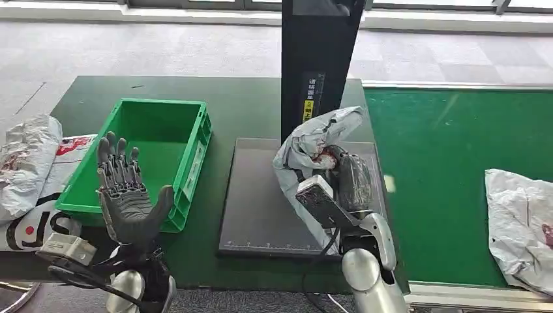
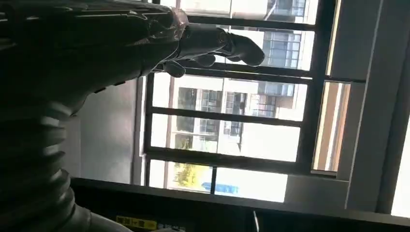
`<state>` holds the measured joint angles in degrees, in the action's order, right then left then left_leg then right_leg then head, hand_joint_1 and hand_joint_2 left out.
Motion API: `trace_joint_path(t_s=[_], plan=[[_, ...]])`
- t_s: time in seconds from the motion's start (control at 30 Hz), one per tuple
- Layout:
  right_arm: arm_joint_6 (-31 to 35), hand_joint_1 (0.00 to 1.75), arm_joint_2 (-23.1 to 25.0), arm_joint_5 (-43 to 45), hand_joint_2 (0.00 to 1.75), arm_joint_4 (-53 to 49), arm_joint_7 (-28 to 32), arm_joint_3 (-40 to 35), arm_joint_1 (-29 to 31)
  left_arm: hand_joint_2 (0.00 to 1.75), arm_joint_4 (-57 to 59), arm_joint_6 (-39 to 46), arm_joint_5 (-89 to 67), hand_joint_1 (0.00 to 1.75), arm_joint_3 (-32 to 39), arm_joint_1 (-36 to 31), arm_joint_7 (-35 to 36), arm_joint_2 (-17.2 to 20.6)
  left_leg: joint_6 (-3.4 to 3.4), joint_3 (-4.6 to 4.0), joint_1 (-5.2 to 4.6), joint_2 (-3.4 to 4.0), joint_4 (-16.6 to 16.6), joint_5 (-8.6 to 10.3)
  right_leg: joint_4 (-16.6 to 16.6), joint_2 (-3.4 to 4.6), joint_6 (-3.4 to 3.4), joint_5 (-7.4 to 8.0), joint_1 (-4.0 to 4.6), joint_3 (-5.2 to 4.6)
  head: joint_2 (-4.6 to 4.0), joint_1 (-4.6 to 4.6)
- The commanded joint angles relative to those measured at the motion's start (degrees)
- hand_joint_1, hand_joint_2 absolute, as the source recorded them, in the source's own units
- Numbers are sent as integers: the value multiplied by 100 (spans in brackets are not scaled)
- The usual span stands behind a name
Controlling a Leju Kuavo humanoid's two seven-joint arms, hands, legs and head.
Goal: Moved the parcel from conveyor to table for the left to box.
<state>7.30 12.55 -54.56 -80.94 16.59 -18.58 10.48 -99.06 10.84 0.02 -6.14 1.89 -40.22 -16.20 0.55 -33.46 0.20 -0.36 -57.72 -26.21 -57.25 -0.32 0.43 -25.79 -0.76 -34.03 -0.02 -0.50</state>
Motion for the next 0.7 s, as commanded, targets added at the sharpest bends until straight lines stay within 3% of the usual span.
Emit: trace_joint_path(t_s=[0.03,0.37,0.4,0.43,0.7], plan=[[53,175,-125,99,175,1057,-15,-204,477,175,314,66,58,0,-192,-159,22,227,0,12,0,8,7,1,7,8,-2,3,0,9,0,2],[329,175,-132,431,175,2245,154,-172,790,175,316,203,91,0,-239,-110,22,278,1,29,4,11,20,3,23,11,-4,7,5,27,0,0],[369,129,-136,440,175,2340,144,-175,829,175,306,223,93,0,-236,-101,22,286,1,31,3,15,23,4,25,14,-4,9,4,28,0,0],[441,5,-123,462,175,2403,146,-162,855,175,298,246,99,0,-229,-95,22,281,1,21,2,14,13,1,15,13,-3,6,3,19,0,0],[539,0,-125,484,175,2591,162,-174,942,175,335,253,131,0,-211,-141,22,280,0,13,1,3,8,2,9,3,-2,3,2,13,0,2]])
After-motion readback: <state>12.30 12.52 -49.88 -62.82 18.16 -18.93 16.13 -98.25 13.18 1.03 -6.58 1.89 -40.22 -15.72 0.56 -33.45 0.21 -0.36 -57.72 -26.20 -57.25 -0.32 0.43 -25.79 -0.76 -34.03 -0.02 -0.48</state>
